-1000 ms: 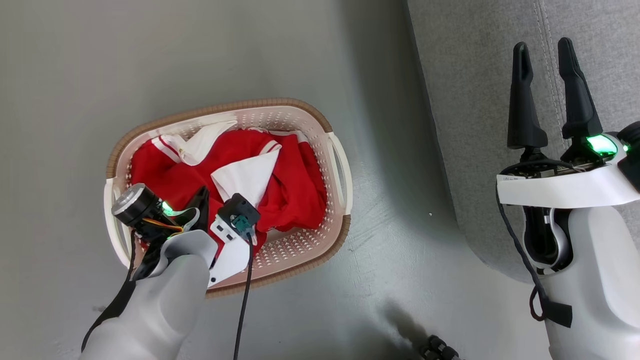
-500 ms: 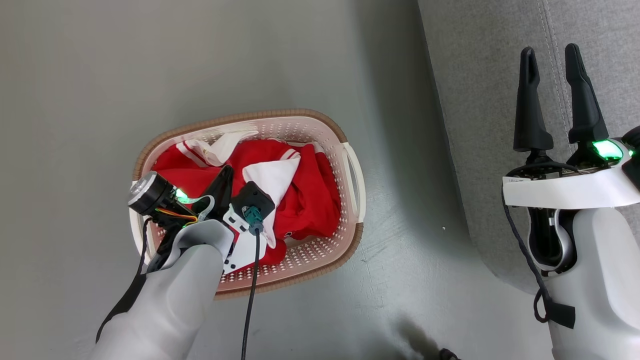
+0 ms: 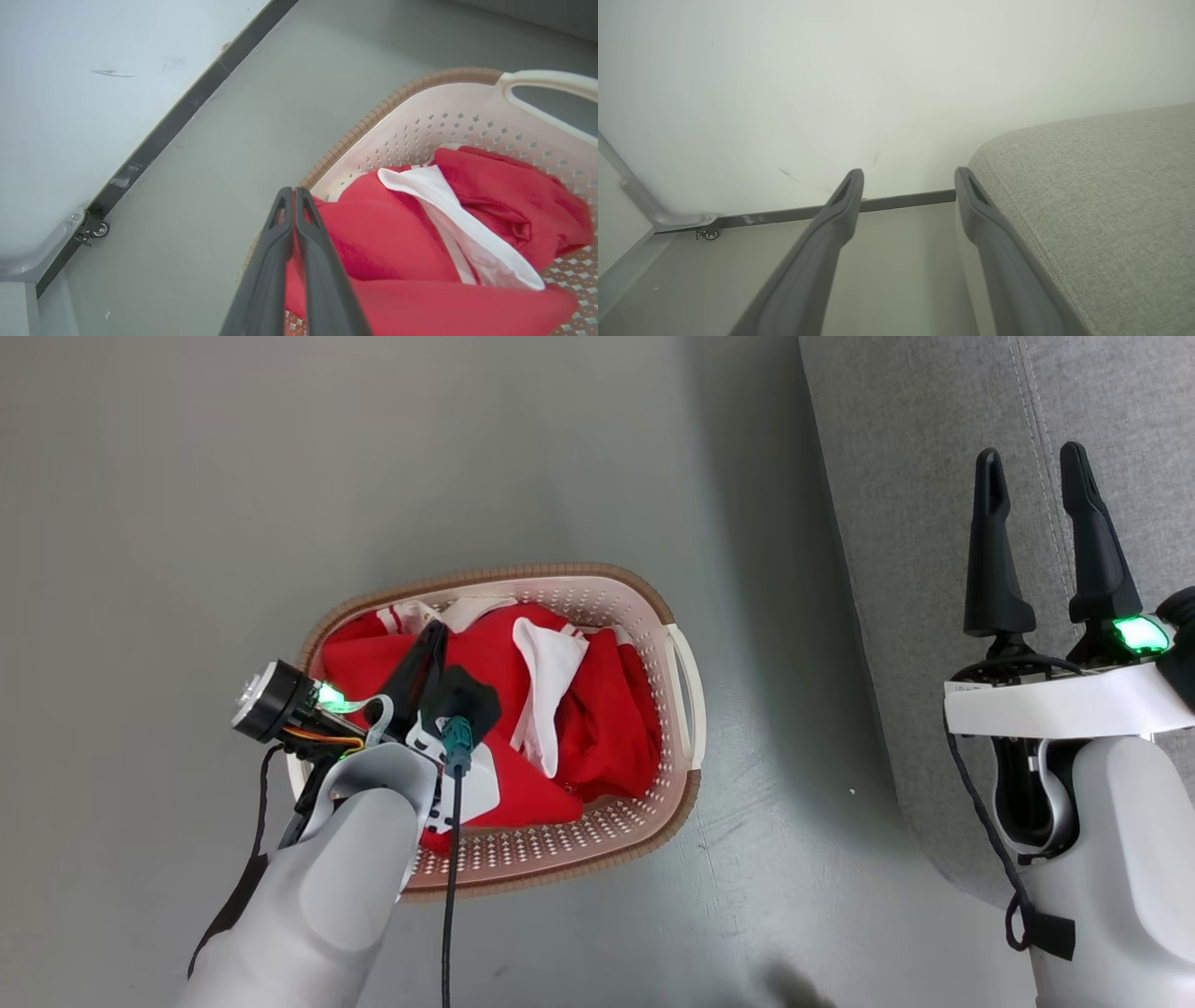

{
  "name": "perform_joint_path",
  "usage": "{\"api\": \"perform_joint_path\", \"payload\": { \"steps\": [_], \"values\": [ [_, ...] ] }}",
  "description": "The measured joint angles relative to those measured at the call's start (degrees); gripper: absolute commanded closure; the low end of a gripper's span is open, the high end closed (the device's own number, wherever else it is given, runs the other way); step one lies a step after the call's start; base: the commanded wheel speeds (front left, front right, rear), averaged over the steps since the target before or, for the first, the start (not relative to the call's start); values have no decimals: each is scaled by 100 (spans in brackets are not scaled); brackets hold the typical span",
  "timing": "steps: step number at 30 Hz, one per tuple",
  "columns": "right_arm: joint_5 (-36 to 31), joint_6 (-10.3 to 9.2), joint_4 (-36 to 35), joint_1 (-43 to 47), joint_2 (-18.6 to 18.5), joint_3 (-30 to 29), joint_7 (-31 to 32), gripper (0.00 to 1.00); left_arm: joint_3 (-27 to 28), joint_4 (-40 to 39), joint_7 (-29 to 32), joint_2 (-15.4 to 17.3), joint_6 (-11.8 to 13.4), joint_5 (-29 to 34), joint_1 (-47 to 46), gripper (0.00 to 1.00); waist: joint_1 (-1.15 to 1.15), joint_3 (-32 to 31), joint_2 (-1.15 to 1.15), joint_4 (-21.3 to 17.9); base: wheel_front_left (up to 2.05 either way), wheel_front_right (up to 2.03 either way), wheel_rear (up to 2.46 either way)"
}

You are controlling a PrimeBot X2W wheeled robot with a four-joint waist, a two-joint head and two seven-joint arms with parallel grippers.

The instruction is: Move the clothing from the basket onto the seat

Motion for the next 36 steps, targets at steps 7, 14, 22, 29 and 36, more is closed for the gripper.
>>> {"api": "perform_joint_path", "payload": {
  "steps": [7, 14, 22, 29, 36],
  "values": [
    [-109, 0, 73, 94, 0, -16, 0, 0, 101, -436, -105, -14, 59, -185, 180, 100, 0, -186, 0, 106, 0, 0, 0],
    [-320, 0, 126, 225, -1, -37, 0, 0, 123, -825, -154, -26, 51, -312, 240, 100, 0, -365, 0, 189, 0, 0, 0],
    [-486, 1, 203, 328, -2, 87, 0, 0, 115, -1350, -202, -35, -7, -447, 549, 100, 0, -630, 0, 285, 0, 0, 0],
    [-564, 1, 237, 460, -8, 88, 0, 0, 112, -1846, -203, 5, -107, -584, 724, 100, -1, -883, 0, 359, 0, 0, 0],
    [-668, 1, 277, 559, -52, 171, 0, 0, 108, -2443, -209, 85, -160, -673, 825, 100, -1, -1153, 0, 423, 0, 0, 0]
  ]
}}
